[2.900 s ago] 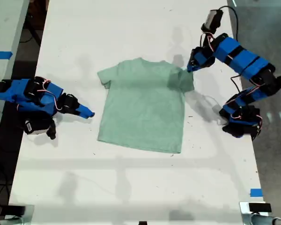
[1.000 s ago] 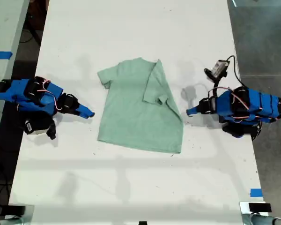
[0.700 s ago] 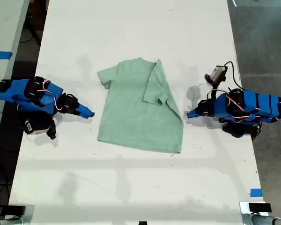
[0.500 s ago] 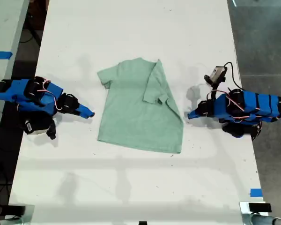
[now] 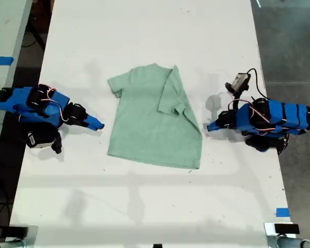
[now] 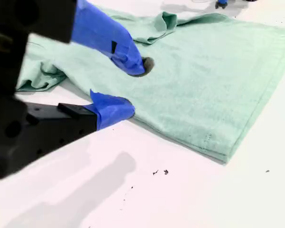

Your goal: Fold t shirt

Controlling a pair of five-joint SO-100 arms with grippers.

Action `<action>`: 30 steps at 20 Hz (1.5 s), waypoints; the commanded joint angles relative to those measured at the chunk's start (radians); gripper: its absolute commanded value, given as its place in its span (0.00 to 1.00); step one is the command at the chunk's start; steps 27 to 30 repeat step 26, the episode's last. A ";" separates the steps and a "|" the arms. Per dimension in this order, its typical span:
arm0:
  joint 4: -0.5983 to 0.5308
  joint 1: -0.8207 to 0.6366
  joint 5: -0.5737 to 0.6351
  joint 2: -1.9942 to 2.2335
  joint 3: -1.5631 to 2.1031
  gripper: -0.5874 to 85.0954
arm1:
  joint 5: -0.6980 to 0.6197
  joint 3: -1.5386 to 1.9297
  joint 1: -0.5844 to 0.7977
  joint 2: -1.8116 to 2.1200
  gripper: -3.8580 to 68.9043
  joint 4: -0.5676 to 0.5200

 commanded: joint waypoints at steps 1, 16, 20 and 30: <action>-0.003 -0.003 -0.005 0.008 -0.015 0.14 | 0.009 0.049 0.000 0.008 0.08 0.005; 0.003 -0.028 -0.008 0.008 -0.023 0.15 | 0.009 0.049 -0.003 0.008 0.08 0.005; 0.003 -0.057 -0.026 0.008 -0.026 0.15 | 0.009 0.049 -0.003 0.008 0.08 0.005; -0.018 -0.046 -0.167 0.008 -0.058 0.12 | 0.009 0.049 -0.003 0.008 0.08 0.005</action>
